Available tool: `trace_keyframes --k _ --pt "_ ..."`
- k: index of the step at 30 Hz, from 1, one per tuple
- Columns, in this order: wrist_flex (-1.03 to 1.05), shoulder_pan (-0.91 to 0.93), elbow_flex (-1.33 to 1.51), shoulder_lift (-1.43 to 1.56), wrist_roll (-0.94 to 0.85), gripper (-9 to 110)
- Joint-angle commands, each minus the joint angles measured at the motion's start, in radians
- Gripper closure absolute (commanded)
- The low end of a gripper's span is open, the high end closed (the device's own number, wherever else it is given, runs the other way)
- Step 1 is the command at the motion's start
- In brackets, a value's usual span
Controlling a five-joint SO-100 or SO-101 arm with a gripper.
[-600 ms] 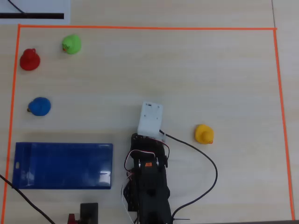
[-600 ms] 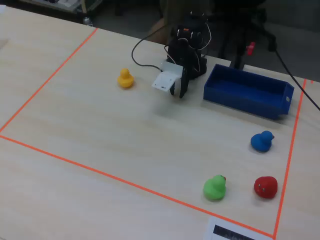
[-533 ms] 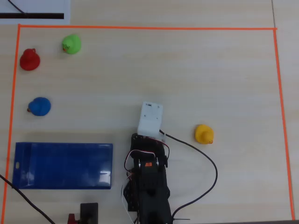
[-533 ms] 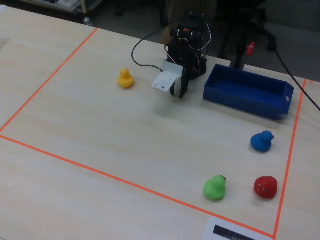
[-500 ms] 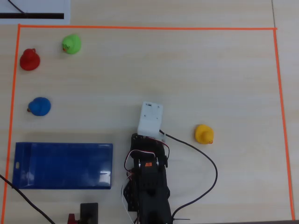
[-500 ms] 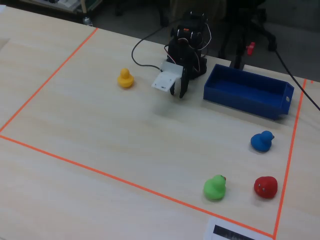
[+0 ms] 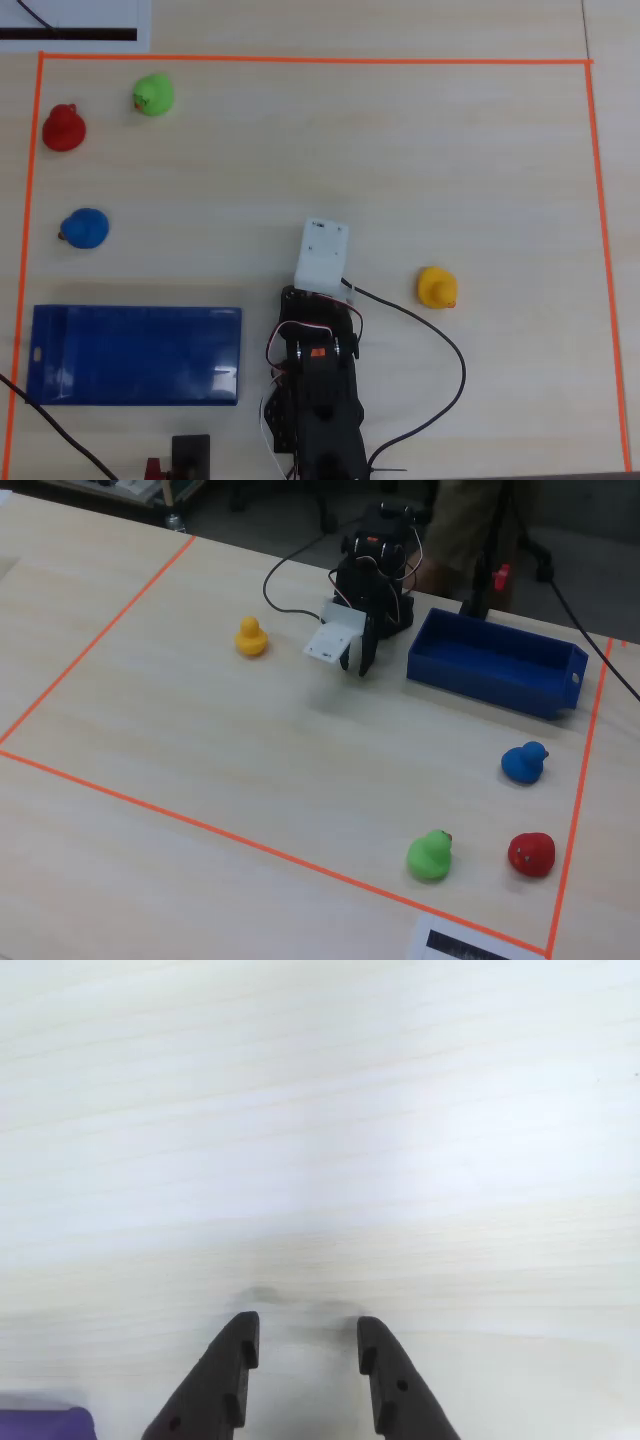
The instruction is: Grasp green duck and put it into box.
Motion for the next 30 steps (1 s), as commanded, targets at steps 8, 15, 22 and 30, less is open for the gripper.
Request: trace_keyframes --k 8,15,22,30 --pt "0.014 0.006 -0.003 -0.015 0.012 90" --pt "0.014 0.006 -0.003 -0.015 0.012 90" --pt "0.014 -0.011 -0.003 -0.015 0.006 90" --pt "0.015 -0.064 -0.003 -0.015 0.008 90"
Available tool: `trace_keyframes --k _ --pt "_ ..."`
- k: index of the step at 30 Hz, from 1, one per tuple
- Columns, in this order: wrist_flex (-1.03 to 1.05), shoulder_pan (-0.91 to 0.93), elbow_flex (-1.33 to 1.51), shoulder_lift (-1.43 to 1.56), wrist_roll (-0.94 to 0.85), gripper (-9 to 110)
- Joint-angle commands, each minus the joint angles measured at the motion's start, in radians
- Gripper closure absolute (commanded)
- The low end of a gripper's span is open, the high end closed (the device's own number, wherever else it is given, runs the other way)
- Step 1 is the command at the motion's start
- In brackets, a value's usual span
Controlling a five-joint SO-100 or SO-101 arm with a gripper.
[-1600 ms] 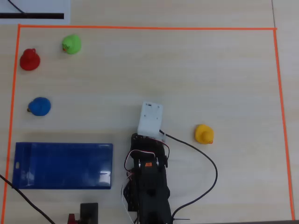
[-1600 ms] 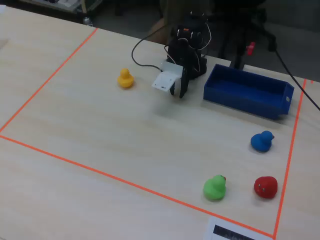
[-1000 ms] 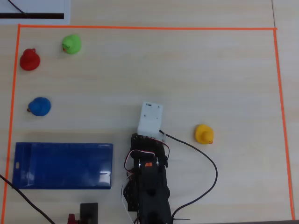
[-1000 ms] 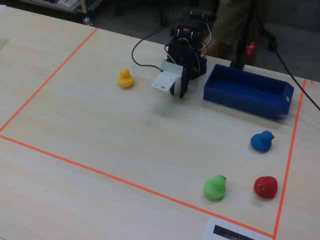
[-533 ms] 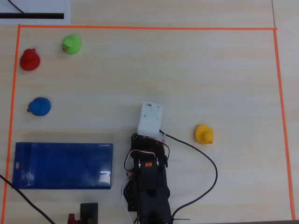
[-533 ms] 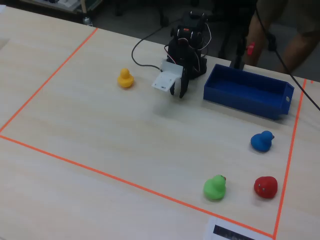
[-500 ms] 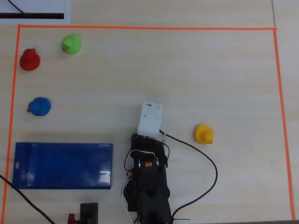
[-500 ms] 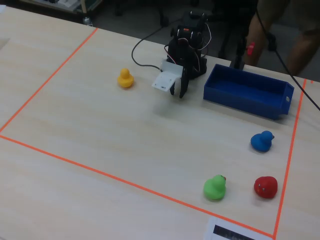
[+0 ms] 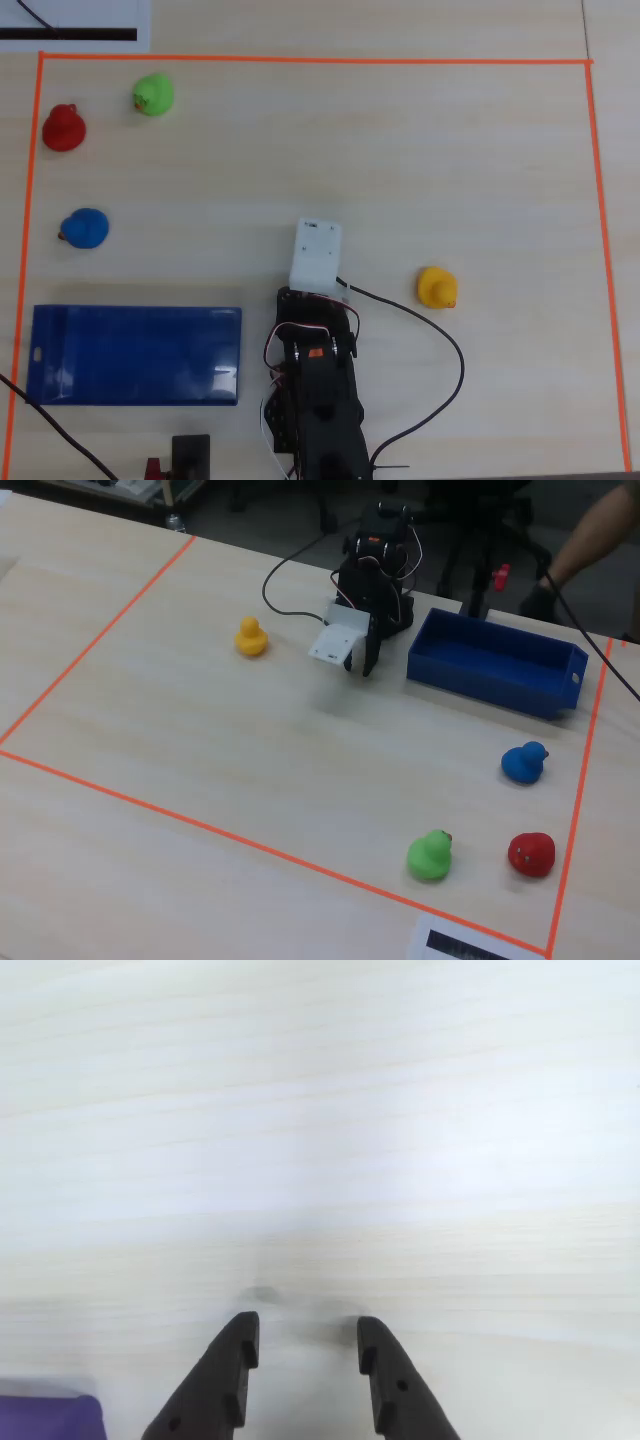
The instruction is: Grasp green duck and put it into box.
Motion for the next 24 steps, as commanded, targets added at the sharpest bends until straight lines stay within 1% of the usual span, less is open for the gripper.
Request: trace_keyframes --k 1,2,4,9,12,15,19,21,24 --pt "0.015 -0.028 -0.003 -0.015 0.014 90" --pt "0.015 -0.037 -0.003 -0.015 0.026 90" --pt "0.014 -0.04 -0.003 -0.015 0.028 95" --pt "0.0 -0.046 -0.005 -0.025 0.017 89" --pt "-0.095 -0.005 -0.032 -0.135 0.011 84" --pt "-0.183 0.026 -0.112 -0.285 0.0 80" --pt "-0.247 0.066 -0.265 -0.407 -0.02 78" --pt "-0.288 0.112 -0.351 -0.474 -0.06 76" --pt "-0.417 0.196 -0.466 -0.584 -0.127 75"
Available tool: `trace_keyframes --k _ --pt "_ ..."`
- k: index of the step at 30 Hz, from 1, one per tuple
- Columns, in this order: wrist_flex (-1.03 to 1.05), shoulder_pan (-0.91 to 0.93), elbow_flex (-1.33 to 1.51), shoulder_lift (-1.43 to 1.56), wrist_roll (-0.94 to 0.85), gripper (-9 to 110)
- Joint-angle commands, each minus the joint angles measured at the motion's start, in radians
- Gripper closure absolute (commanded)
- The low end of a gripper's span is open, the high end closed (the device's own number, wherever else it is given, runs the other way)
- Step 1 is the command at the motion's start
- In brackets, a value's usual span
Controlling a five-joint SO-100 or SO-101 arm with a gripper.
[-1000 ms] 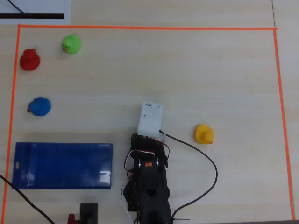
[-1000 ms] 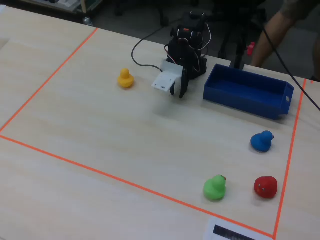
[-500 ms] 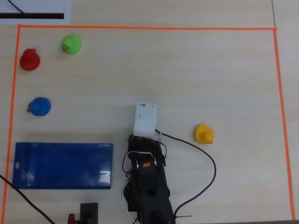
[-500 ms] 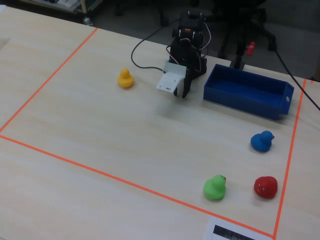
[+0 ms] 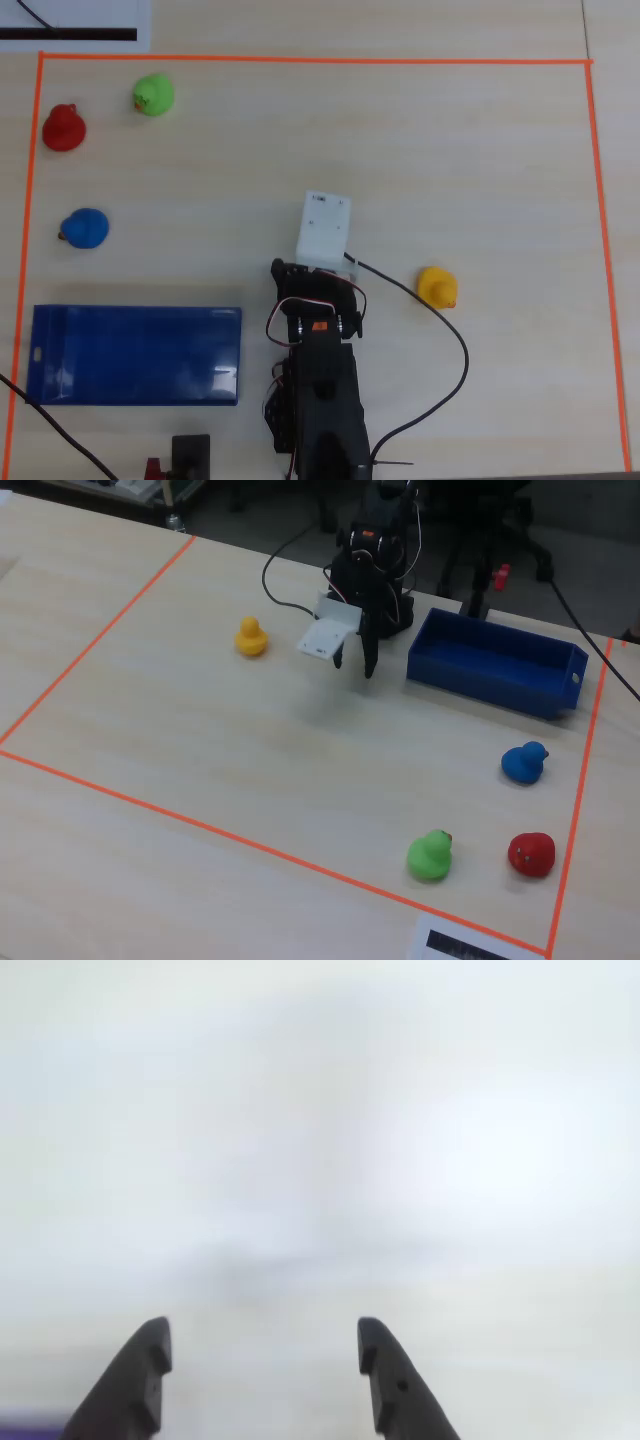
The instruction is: Grasp green duck and put it into box.
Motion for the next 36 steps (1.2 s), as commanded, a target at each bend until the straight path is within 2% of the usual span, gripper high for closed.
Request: trace_keyframes --k 1,5,10,13,18,22,36 --pt "-0.173 0.103 -0.198 -0.135 -0.083 75" --pt "-0.407 0.127 -0.245 -0.184 -0.141 75" --pt "-0.884 0.132 -0.172 -0.249 -0.229 73" --pt "-1.163 0.087 -0.049 -0.261 -0.308 71" --pt "-1.456 -0.025 0.077 -0.357 -0.38 70" --pt "-1.568 -0.092 0.063 -0.465 -0.373 70" --pt "-1.706 -0.229 -0.16 -0.908 -0.328 70"
